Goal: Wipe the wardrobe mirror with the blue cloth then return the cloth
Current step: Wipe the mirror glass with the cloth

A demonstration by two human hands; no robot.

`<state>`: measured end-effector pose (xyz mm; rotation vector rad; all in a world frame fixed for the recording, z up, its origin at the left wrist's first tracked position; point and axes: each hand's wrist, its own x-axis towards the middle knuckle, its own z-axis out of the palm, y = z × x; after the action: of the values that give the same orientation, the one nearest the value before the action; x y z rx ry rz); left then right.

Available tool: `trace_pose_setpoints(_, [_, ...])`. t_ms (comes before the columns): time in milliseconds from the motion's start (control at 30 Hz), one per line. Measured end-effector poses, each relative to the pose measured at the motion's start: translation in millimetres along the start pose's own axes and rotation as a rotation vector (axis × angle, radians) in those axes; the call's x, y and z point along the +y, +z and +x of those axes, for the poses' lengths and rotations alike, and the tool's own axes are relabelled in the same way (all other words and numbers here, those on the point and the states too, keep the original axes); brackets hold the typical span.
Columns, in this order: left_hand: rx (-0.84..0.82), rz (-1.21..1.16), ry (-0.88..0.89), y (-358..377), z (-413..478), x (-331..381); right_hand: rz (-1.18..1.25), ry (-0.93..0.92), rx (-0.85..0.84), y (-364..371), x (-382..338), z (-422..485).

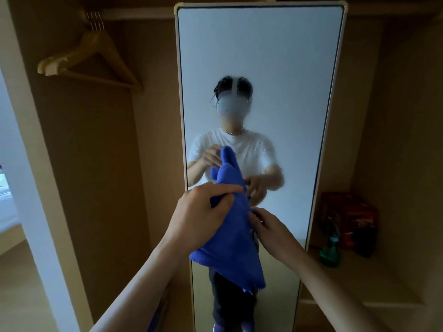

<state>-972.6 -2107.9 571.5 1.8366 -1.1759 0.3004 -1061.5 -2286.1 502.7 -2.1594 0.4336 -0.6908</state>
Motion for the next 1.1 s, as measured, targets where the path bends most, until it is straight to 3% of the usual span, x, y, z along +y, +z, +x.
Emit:
trace_pose_setpoints(167, [-0.020, -0.193, 0.018, 7.5, -1.7, 6.2, 0.281, 0.139, -0.018, -0.3, -1.7, -8.8])
trace_pose_setpoints(433, [-0.055, -0.732, -0.023, 16.9, 2.3, 3.8, 0.763, 0.324, -0.162, -17.0, -7.5, -30.3])
trace_pose_setpoints(567, [-0.063, -0.820, -0.032, 23.6, 2.1, 8.3, 0.957, 0.265, -0.166, -24.5, -7.9, -33.8])
trace_pose_setpoints(700, [-0.040, -0.783, -0.061, 26.6, -2.1, 12.6, 1.019, 0.226, -0.159, -36.8, -7.2, -40.1])
trace_pose_setpoints(933, [-0.034, -0.685, -0.154, 27.6, -12.1, 13.0, 1.043, 0.221, 0.038, -57.4, -9.9, -45.4])
trace_pose_setpoints(1100, [-0.128, -0.908, -0.256, 32.2, -16.6, 16.8, 1.016, 0.177, 0.022, -70.2, -16.2, -50.8])
